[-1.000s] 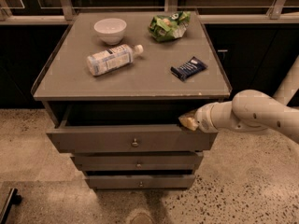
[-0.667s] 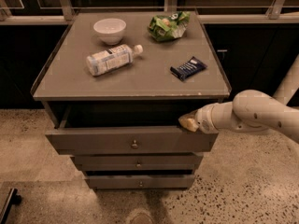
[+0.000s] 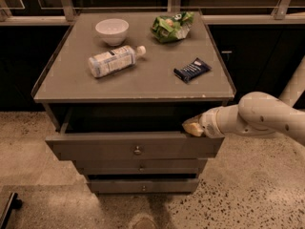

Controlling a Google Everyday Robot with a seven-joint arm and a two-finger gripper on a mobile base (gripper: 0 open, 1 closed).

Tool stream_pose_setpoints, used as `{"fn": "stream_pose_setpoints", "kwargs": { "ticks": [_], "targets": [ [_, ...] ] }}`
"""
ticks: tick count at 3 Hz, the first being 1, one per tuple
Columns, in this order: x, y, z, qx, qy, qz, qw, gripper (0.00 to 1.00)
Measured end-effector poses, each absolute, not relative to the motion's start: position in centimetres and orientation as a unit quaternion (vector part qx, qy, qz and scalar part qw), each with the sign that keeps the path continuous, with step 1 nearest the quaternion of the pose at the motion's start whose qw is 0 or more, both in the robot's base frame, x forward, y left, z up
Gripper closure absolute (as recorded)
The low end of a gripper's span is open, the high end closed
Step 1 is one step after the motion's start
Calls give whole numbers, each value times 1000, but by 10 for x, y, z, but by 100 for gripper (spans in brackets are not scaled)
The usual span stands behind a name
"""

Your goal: Open top drawer

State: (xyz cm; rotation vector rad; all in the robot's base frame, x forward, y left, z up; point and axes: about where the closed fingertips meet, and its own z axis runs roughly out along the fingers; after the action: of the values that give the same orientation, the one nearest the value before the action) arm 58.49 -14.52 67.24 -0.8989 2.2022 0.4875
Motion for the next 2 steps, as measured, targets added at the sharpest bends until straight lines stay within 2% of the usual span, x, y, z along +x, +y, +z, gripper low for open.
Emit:
{"fn": "stream_pose_setpoints", "kwargs": {
  "ticks": [2],
  "targets": [
    [572, -145, 670, -343, 857, 196, 330, 100]
  ]
}}
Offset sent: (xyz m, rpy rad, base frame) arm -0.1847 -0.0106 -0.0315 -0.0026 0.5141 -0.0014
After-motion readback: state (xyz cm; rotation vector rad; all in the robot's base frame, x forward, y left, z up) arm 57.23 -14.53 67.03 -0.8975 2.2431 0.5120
